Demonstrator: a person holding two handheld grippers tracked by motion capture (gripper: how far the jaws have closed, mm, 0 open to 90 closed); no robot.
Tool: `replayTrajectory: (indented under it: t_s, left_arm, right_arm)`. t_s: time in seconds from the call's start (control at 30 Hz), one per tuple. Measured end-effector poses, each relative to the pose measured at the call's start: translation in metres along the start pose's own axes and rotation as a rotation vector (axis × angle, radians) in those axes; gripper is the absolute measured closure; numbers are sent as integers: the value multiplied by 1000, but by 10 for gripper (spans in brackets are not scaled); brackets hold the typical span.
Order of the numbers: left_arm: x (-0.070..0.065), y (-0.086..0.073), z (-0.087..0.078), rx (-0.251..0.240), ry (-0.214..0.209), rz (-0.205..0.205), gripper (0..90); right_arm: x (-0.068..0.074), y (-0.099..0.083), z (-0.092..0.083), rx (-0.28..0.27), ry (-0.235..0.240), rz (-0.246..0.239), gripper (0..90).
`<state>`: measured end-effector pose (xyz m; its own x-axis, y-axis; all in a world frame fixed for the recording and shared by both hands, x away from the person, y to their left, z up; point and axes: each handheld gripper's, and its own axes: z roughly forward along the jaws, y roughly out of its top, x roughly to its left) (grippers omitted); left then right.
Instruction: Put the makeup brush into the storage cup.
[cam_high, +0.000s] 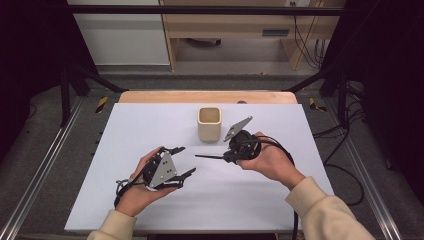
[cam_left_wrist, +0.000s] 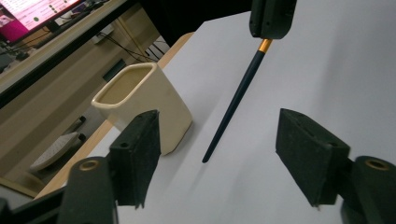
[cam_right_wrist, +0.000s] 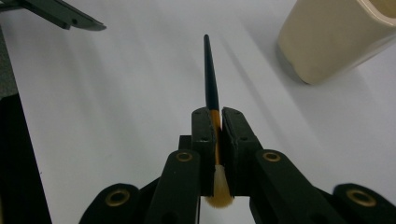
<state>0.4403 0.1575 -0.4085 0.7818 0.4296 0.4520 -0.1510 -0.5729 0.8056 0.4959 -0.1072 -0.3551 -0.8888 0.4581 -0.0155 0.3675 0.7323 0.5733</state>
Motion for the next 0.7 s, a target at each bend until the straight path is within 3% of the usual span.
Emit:
replayTrajectory:
  t_s: [0.23, 0.7]
  left_arm:
    - [-7, 2, 16, 26, -25, 54, 462]
    - [-14, 6, 44, 57, -48, 94, 533]
  right_arm:
    - [1, 1, 2, -4, 11, 5, 842]
    - [3, 1, 1, -13, 29, 8, 842]
